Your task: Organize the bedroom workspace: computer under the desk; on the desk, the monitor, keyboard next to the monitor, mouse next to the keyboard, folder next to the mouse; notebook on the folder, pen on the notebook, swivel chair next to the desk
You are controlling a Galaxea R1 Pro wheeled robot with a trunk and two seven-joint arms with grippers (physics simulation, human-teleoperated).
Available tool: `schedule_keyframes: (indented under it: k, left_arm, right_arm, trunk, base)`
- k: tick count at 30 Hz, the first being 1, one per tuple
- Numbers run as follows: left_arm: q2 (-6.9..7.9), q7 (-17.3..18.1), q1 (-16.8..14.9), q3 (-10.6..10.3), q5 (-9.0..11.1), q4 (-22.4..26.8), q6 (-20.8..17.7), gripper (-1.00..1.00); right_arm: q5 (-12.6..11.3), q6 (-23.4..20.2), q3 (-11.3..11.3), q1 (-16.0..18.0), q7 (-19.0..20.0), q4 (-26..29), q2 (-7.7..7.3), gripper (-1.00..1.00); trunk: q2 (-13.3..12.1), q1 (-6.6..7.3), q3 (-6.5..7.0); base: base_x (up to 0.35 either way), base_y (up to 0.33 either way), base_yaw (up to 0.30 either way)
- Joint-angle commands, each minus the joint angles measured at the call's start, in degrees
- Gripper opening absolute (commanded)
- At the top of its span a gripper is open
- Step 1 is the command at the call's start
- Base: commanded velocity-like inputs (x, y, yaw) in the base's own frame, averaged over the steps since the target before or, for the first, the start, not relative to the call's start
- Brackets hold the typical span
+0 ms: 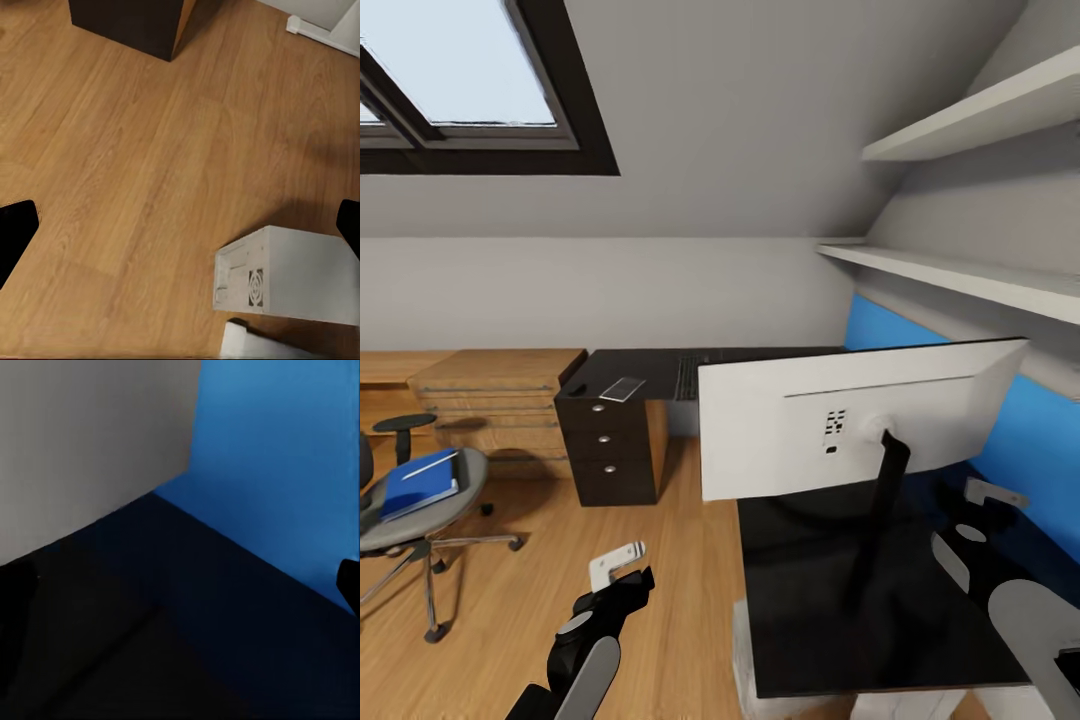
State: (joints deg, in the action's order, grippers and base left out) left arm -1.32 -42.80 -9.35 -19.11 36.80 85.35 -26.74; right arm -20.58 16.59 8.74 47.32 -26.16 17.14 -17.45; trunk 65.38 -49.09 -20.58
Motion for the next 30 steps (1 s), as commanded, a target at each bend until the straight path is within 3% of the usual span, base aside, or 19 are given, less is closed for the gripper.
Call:
schedule_keyframes:
  k: [1, 9, 16, 21, 25, 30]
  left_arm:
    - [0.00, -0.4, -0.1, -0.1, 0.4, 0.1, -0.2, 1.00]
    - [0.00, -0.4, 0.0, -0.1, 0.4, 0.1, -0.2, 1.00]
    - [0.00, -0.4, -0.1, -0.1, 0.4, 0.1, -0.2, 1.00]
    - [0.00, -0.4, -0.1, -0.1, 0.4, 0.0, -0.2, 1.00]
    - [0.00, -0.4, -0.1, -0.1, 0.4, 0.0, -0.2, 1.00]
    - [0.00, -0.4, -0.1, -0.1, 0.4, 0.0, -0.2, 1.00]
  right_arm:
    - [-0.6, 0.3, 0.5, 0.0, -0.2, 0.0, -0.05, 1.00]
    - [-1.2, -0.2, 0.5, 0.0, -0.6, 0.1, 0.23, 1.00]
    - [-1.4, -1.7, 0.2, 0.0, -0.8, 0.5, 1.94, 1.00]
    - [-1.4, -1.8, 0.1, 0.0, -0.8, 0.5, 4.44, 1.00]
    - [-1.3, -1.6, 0.1, 0.0, -0.9, 0.6, 7.49, 1.00]
    - [-1.2, -1.5, 0.1, 0.0, -1.0, 0.6, 9.63, 1.00]
  trunk:
    - [0.1, 0.03, -0.07]
    - [0.1, 0.03, -0.07]
    - [0.1, 0.03, -0.07]
    - [0.1, 0.03, -0.07]
    - [0.1, 0.03, -0.07]
    - [0.1, 0.03, -0.07]
  base:
    - [-0.332, 0.000, 0.000]
    - [-0.323, 0.072, 0.000]
    - [-0.281, 0.212, 0.000]
    - [-0.275, 0.222, 0.000]
    - [-0.273, 0.223, 0.000]
    - [-0.273, 0.223, 0.000]
